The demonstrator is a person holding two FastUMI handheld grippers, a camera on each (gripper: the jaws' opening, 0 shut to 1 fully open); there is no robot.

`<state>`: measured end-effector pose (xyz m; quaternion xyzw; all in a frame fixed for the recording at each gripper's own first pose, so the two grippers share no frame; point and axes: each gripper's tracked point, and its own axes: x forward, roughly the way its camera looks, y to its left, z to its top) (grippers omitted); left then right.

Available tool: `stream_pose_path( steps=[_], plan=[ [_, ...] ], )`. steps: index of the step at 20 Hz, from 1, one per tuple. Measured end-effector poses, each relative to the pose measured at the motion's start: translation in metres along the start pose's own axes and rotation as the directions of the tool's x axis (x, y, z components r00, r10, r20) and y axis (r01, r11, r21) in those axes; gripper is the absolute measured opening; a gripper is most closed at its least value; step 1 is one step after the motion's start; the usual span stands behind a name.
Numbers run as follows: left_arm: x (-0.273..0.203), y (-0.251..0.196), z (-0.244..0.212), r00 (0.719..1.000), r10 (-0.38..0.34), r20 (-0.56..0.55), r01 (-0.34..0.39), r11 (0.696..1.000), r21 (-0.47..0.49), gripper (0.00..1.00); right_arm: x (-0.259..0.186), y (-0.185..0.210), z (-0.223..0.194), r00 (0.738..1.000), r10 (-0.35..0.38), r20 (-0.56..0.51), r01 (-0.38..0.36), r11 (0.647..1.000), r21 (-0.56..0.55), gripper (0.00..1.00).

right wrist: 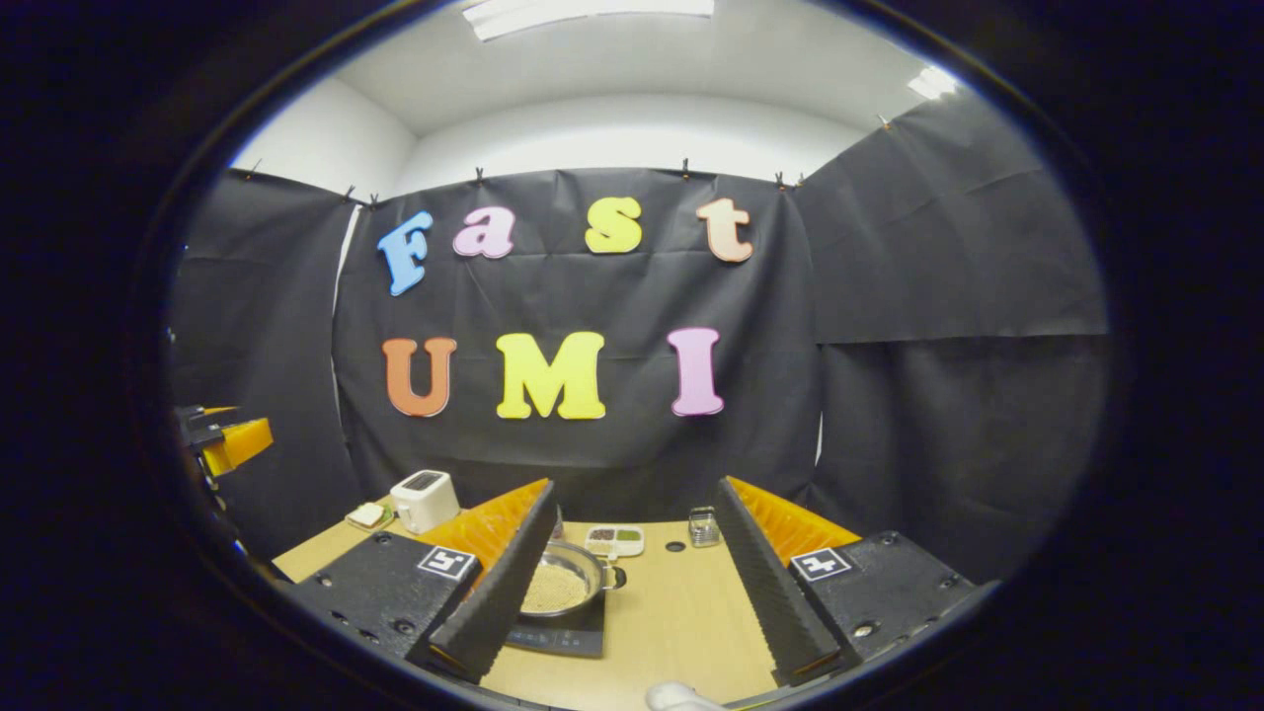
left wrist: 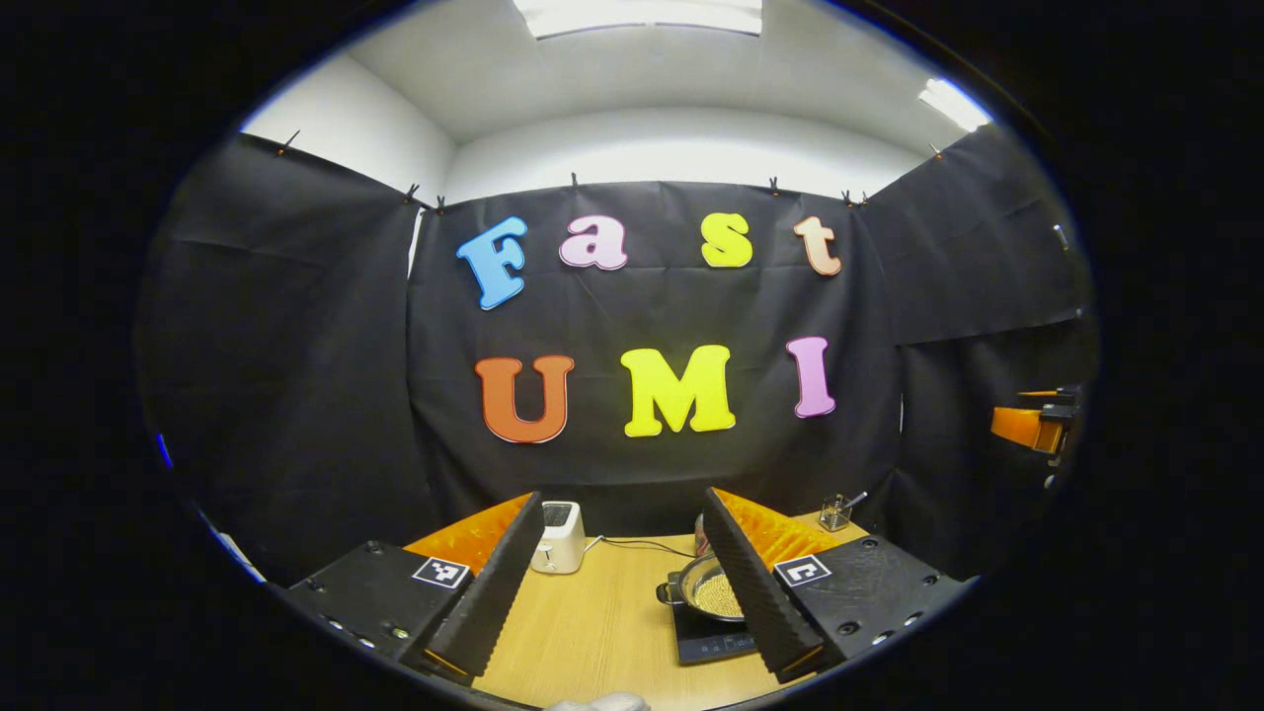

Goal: First push the handle of the pot to place it horizontally, then grasp the pot with both hands and set it on the induction cooktop.

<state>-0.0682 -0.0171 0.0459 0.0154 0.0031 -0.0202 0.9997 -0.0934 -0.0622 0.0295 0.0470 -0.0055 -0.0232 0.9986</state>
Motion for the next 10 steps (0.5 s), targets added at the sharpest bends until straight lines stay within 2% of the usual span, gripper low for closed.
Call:
stream_pose_path(
  steps=[10],
  plan=[
    [0.0006, -0.0004, 0.0006, 1.0, -0.012, 0.013, 0.012, 1.0, -0.012, 0.96, -0.0039, 0.0109, 0.0065, 1.0, 0.026, 0.018, -0.025, 0.999, -0.023, 1.0]
  ],
)
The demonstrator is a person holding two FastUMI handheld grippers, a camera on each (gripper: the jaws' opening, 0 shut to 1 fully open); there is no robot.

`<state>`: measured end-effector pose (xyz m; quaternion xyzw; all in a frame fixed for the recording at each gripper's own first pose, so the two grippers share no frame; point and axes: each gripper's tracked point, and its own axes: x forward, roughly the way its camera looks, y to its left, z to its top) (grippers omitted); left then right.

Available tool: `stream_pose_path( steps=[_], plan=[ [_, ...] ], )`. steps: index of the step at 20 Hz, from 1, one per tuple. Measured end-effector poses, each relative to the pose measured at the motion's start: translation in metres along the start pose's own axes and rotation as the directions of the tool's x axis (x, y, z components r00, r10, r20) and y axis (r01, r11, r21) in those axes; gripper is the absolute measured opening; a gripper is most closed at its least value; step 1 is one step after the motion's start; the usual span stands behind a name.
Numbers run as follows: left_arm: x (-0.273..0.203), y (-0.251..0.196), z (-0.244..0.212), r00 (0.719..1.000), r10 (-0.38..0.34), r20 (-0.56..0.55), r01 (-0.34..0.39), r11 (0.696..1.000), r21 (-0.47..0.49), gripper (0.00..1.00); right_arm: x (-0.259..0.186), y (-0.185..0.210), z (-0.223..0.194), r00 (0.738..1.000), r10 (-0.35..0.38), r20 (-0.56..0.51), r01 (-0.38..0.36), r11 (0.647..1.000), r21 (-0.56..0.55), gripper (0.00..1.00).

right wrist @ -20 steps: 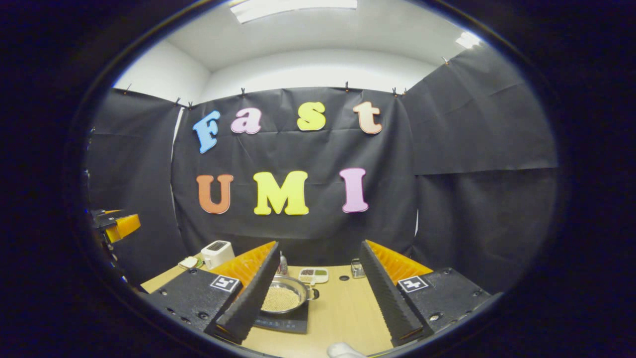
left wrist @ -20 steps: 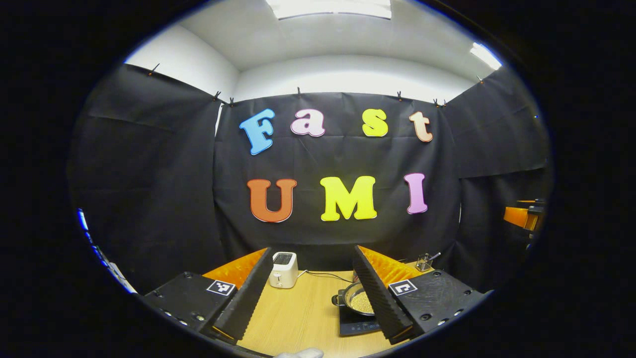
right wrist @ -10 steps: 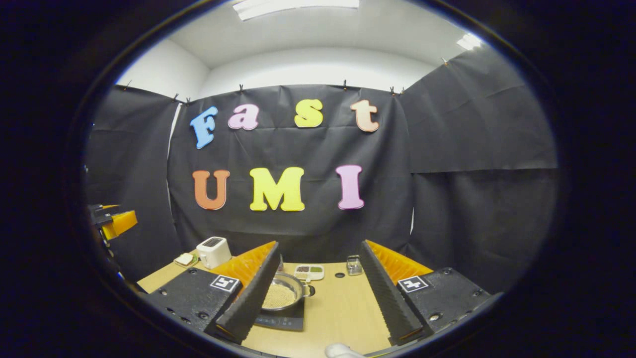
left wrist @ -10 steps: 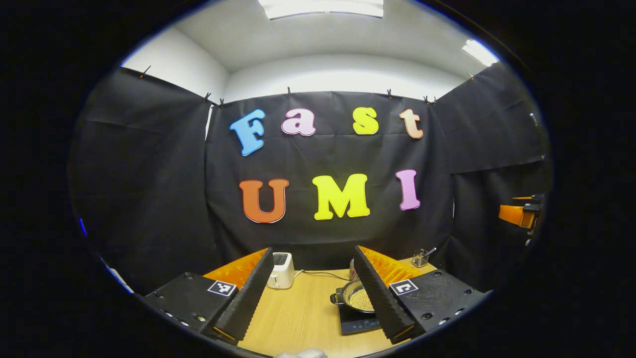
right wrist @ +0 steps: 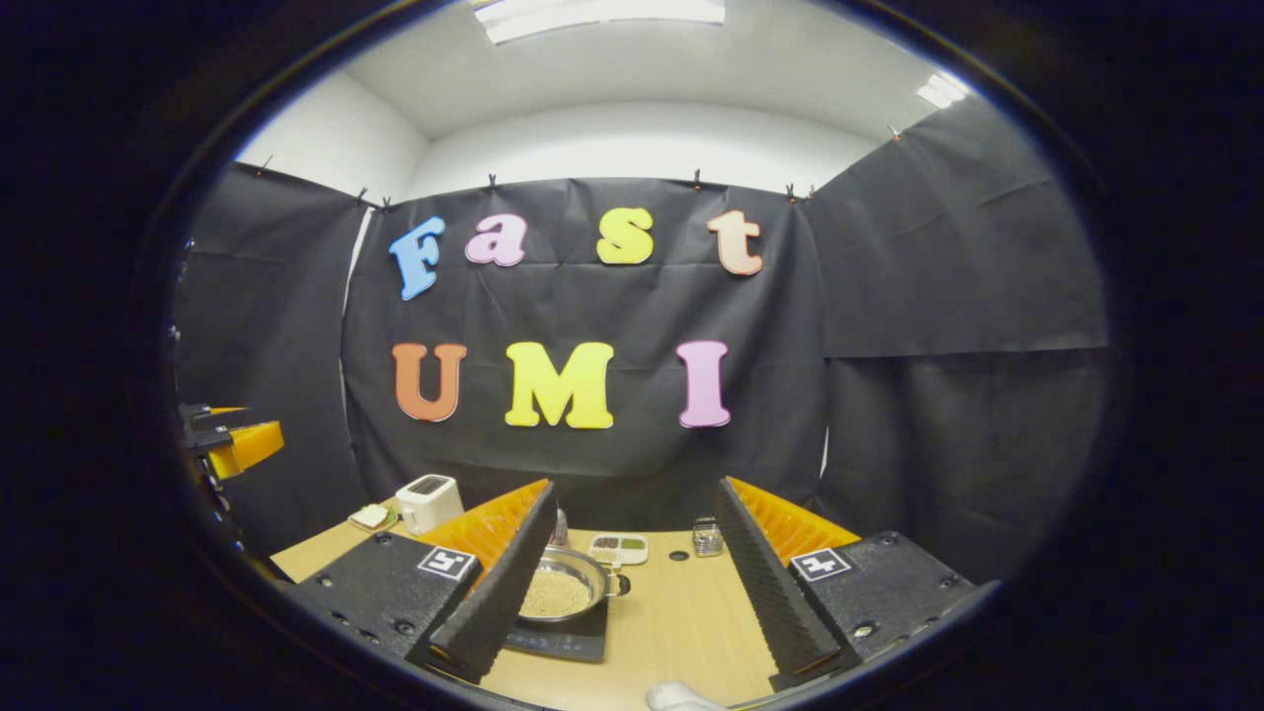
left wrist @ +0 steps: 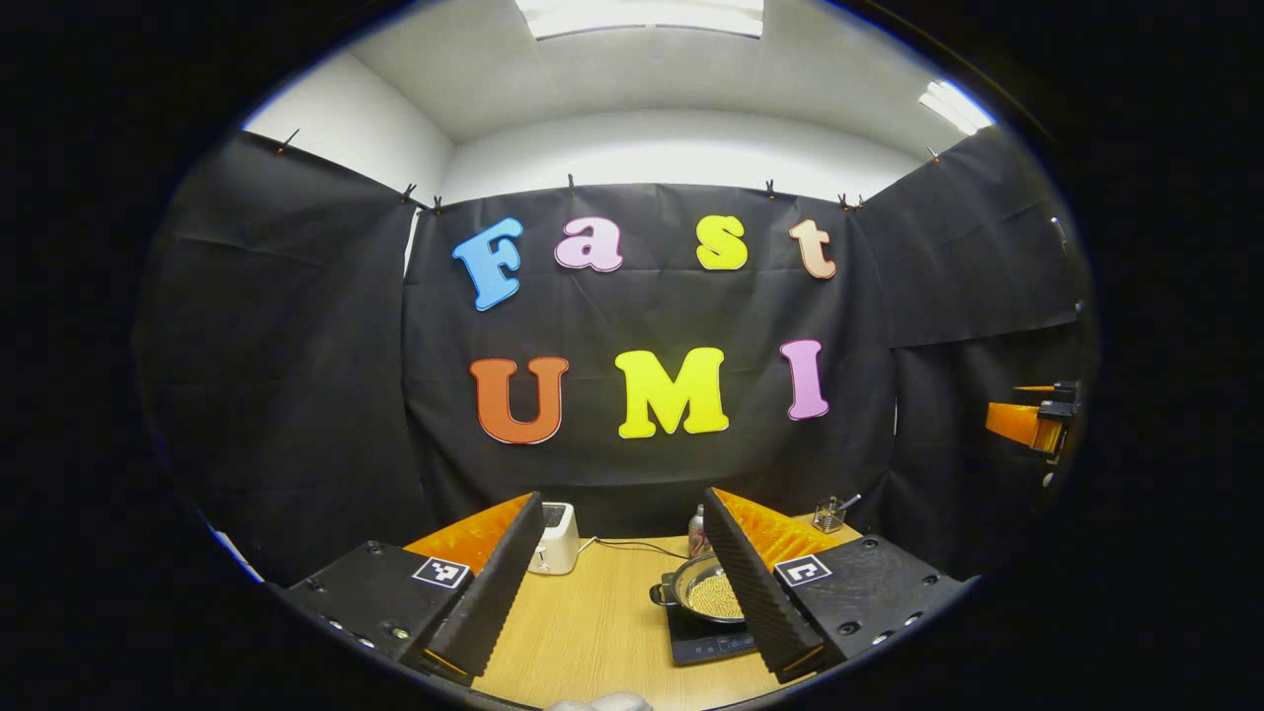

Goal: First push the handle of the pot to place it horizontally, then grasp the pot with both hands and set it on the induction cooktop.

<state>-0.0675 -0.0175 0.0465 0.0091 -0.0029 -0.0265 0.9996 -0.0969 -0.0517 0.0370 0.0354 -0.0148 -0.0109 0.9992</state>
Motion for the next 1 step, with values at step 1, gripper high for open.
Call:
stream_pose_path(
  steps=[1],
  plan=[
    [0.0005, 0.0004, 0.0002, 1.0, 0.001, -0.001, -0.001, 1.0, 0.0, 0.96, 0.001, 0.0004, -0.0005, 1.0, 0.0, -0.002, 0.0, 1.0, 0.0, 1.0]
  ],
)
